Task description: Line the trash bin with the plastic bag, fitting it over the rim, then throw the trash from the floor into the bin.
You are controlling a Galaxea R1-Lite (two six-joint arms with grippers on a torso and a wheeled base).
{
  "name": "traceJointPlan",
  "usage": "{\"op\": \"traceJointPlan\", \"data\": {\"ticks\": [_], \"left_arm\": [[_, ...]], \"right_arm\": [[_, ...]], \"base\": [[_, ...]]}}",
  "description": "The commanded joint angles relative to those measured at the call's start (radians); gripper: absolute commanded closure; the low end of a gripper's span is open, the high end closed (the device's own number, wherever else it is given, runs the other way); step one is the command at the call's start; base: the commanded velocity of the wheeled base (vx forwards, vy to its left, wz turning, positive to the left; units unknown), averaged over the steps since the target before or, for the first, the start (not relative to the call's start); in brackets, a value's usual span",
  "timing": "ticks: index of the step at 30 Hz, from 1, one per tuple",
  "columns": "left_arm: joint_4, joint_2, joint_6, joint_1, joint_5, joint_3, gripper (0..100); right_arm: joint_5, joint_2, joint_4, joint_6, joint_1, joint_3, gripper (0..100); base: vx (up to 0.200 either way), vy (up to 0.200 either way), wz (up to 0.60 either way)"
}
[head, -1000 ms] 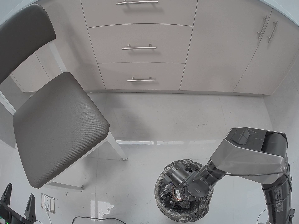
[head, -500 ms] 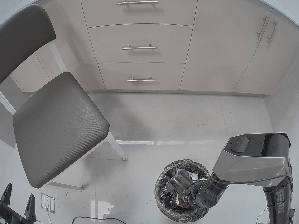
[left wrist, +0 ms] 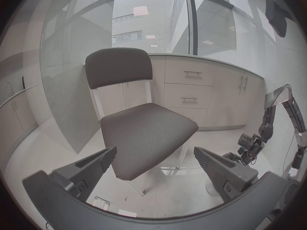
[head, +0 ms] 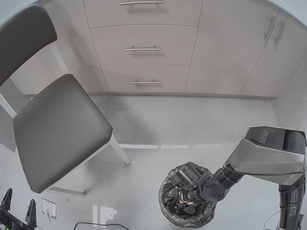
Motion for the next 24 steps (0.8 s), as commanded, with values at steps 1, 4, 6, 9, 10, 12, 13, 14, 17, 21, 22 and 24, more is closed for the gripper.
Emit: {"op": "traceJointPlan", "data": {"ticks": [1, 4, 6, 9, 10, 12, 13, 14, 17, 21, 22, 24], "left_arm": [[0.000, -0.015, -0.001, 0.000, 0.000, 0.018, 0], [0.000, -0.015, -0.001, 0.000, 0.000, 0.018, 0], [0.000, -0.013, -0.001, 0.000, 0.000, 0.018, 0], [0.000, -0.015, -0.001, 0.000, 0.000, 0.018, 0], [-0.001, -0.015, -0.001, 0.000, 0.000, 0.018, 0], [0.000, -0.015, -0.001, 0.000, 0.000, 0.018, 0], [-0.001, -0.015, -0.001, 0.000, 0.000, 0.018, 0], [0.000, -0.015, -0.001, 0.000, 0.000, 0.018, 0], [-0.001, -0.015, -0.001, 0.000, 0.000, 0.018, 0], [0.000, -0.015, -0.001, 0.000, 0.000, 0.018, 0], [-0.001, -0.015, -0.001, 0.000, 0.000, 0.018, 0], [0.000, -0.015, -0.001, 0.000, 0.000, 0.018, 0]], "right_arm": [[-0.005, 0.063, 0.045, 0.005, -0.048, -0.146, 100], [-0.007, 0.104, 0.041, -0.004, -0.080, -0.202, 100], [-0.005, 0.116, 0.043, -0.019, -0.100, -0.244, 100], [-0.004, 0.146, 0.043, -0.045, -0.123, -0.288, 100], [-0.004, 0.161, 0.043, -0.051, -0.130, -0.307, 100], [-0.004, 0.170, 0.043, -0.053, -0.136, -0.317, 100], [-0.004, 0.179, 0.043, -0.053, -0.143, -0.330, 100], [-0.005, 0.182, 0.043, -0.053, -0.143, -0.333, 100], [-0.005, 0.196, 0.043, -0.054, -0.156, -0.360, 100], [-0.005, 0.215, 0.043, -0.064, -0.173, -0.399, 100], [-0.005, 0.216, 0.043, -0.064, -0.175, -0.403, 100], [-0.007, 0.215, 0.041, -0.064, -0.175, -0.412, 100]], "base": [[0.000, 0.000, 0.00], [0.000, 0.000, 0.00], [0.000, 0.000, 0.00], [0.000, 0.000, 0.00], [0.000, 0.000, 0.00], [0.000, 0.000, 0.00], [0.000, 0.000, 0.00], [0.000, 0.000, 0.00], [0.000, 0.000, 0.00], [0.000, 0.000, 0.00], [0.000, 0.000, 0.00], [0.000, 0.000, 0.00]]}}
